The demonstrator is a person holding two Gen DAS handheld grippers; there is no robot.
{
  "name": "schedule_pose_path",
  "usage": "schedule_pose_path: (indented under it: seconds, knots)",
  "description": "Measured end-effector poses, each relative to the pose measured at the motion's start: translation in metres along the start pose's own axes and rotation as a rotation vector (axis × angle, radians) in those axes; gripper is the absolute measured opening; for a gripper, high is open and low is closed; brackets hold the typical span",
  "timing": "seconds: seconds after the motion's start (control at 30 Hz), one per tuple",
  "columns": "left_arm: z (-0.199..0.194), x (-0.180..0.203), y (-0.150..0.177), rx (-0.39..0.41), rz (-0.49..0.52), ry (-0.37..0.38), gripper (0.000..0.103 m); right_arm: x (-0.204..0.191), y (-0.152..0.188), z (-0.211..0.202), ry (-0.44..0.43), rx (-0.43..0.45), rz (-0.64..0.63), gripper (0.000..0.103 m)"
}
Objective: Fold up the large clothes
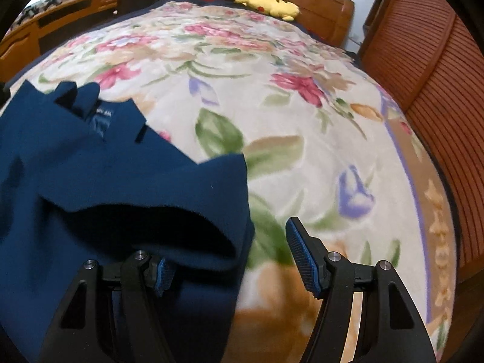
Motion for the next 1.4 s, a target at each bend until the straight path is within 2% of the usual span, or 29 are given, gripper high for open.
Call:
schedule_pose_path:
  seconds: [0.03, 0.1, 0.17, 0.23, 0.37, 0.47, 0.5, 0.6, 0.73, 0.8, 0.87, 0.97, 1.2, 1.4]
  knots:
    - [0.000, 0.000, 0.000, -0.001, 0.001, 0.001, 0.049, 0.000, -0.002, 0.002, -0.011, 0.000, -0.003, 0.060]
    - [0.001, 0.001, 0.000, -0.002, 0.004, 0.002, 0.049, -0.001, -0.006, 0.007, -0.039, 0.001, -0.015, 0.043]
    - [0.002, 0.001, 0.000, -0.005, 0.006, 0.003, 0.049, -0.003, -0.010, 0.011, -0.092, 0.014, -0.006, 0.011]
    - [0.003, 0.002, 0.000, -0.006, 0.009, 0.006, 0.049, -0.004, -0.015, 0.008, -0.120, 0.053, -0.004, 0.005]
    - [0.004, 0.003, -0.001, -0.007, 0.012, 0.008, 0.049, -0.002, -0.028, -0.007, -0.125, 0.154, 0.013, 0.003]
    - [0.005, 0.004, -0.001, -0.010, 0.014, 0.008, 0.049, 0.013, -0.038, -0.009, -0.042, 0.176, 0.079, 0.001]
    - [0.006, 0.004, -0.001, -0.012, 0.016, 0.008, 0.049, 0.023, -0.039, -0.003, 0.014, 0.142, 0.137, 0.001]
    - [0.006, 0.004, -0.001, -0.015, 0.016, 0.008, 0.049, 0.049, -0.036, 0.008, 0.073, 0.089, 0.283, 0.001]
    - [0.007, 0.002, -0.001, -0.016, 0.011, 0.008, 0.049, 0.058, -0.035, -0.002, 0.057, 0.134, 0.292, 0.001]
    - [0.007, 0.001, -0.001, -0.016, 0.008, 0.007, 0.049, 0.055, -0.036, -0.008, 0.047, 0.152, 0.284, 0.005]
    - [0.007, 0.000, -0.001, -0.014, 0.005, 0.004, 0.049, 0.048, -0.035, -0.017, 0.032, 0.165, 0.268, 0.024]
    - [0.007, -0.002, 0.000, -0.012, 0.004, -0.002, 0.049, 0.038, -0.034, -0.022, 0.009, 0.159, 0.242, 0.045]
    - [-0.003, -0.016, 0.002, 0.009, -0.012, -0.029, 0.049, 0.005, -0.012, -0.045, 0.021, 0.149, 0.157, 0.047]
    - [-0.007, -0.030, 0.004, -0.001, -0.020, -0.028, 0.050, -0.024, 0.030, -0.077, -0.012, 0.157, 0.122, 0.047]
Point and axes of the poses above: each gripper's, at about its wrist camera, not at the fingertips, and z roughly the way its jaws point, x to its right, y to its underside, the point moved 3 cm from there along z, roughly the way its jaws point, and after that the axes turned 14 degrees about -y, right-handed, at the moved point
